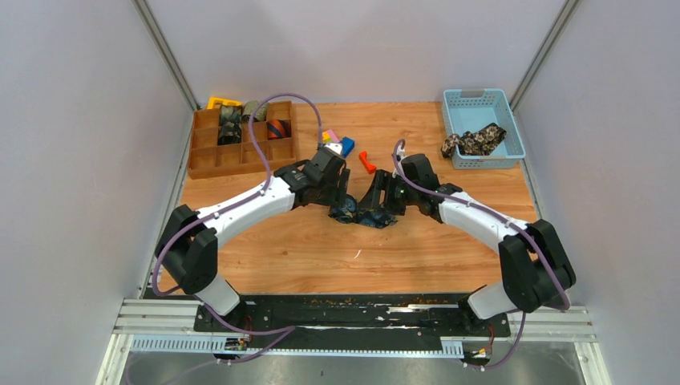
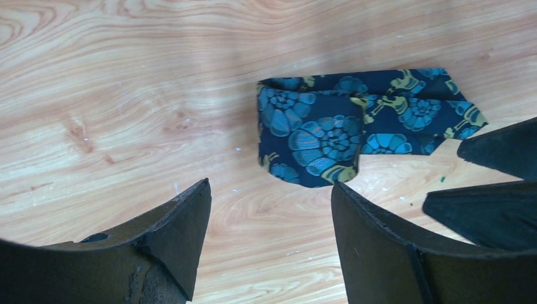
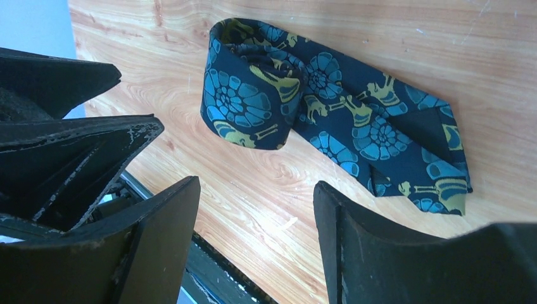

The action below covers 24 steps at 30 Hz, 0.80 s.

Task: Roll the ties
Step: Roll the tie at the center of the board.

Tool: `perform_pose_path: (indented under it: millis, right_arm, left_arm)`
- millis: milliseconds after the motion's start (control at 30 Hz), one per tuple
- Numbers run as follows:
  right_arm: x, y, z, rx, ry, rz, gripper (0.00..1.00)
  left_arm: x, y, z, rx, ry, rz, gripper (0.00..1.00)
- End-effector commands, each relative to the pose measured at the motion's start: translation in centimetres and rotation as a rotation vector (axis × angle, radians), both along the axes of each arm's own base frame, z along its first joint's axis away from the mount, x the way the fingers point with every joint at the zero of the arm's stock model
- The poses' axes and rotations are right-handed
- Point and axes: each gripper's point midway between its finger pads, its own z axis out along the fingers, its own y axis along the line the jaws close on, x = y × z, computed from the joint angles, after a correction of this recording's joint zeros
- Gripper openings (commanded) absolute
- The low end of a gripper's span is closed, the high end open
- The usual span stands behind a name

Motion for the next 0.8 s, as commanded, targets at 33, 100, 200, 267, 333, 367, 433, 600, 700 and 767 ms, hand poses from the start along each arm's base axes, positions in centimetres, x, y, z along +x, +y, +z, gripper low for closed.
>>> perform_pose_path:
  millis: [33,100,200,267,333,367,433,600,700,767]
  right_arm:
    - [1.9,1.4,2.1,0.046,-0.058,-0.001,0.68]
    - [2.0,0.8,1.8,0.015,-0.057,-0.023,0.68]
    - [1.9,-0.5,1.6,-0.027,-0.062,-0.054,0.67]
    - [1.6,-1.4,1.6,-0.045,-0.069,-0.072,0.67]
    - [1.2,-2.4,1.5,-0.063,-0.074,-0.090,0.67]
    - [1.0,-2.8,1.7,-0.065,-0.082,-0.098,0.67]
    - [0.8,-3.7,1.8,-0.071,-0.088,-0.114,0.67]
    - [0.5,-4.9,1.9,-0.078,-0.097,-0.131,0.67]
    - [0.3,-5.3,1.9,-0.080,-0.099,-0.132,0.67]
    - [0.3,-5.6,1.7,-0.082,-0.098,-0.133,0.67]
  left_arm:
    - [0.1,-1.7,1.4,-0.103,-0.035,-0.155,0.77]
    - [-0.1,-2.5,1.1,-0.118,-0.018,-0.200,0.77]
    - [0.1,-3.3,0.2,-0.116,0.006,-0.224,0.77]
    - [0.1,-3.9,-0.4,-0.121,0.022,-0.239,0.76]
    - [0.2,-4.5,-1.0,-0.119,0.037,-0.248,0.76]
    - [0.3,-4.7,-1.5,-0.112,0.047,-0.252,0.76]
    - [0.3,-5.2,-2.1,-0.095,0.056,-0.260,0.75]
    - [0.6,-5.5,-3.7,-0.009,0.084,-0.250,0.75]
    - [0.9,-5.7,-4.5,0.024,0.093,-0.239,0.75]
    - [0.9,-5.7,-5.0,0.046,0.098,-0.228,0.75]
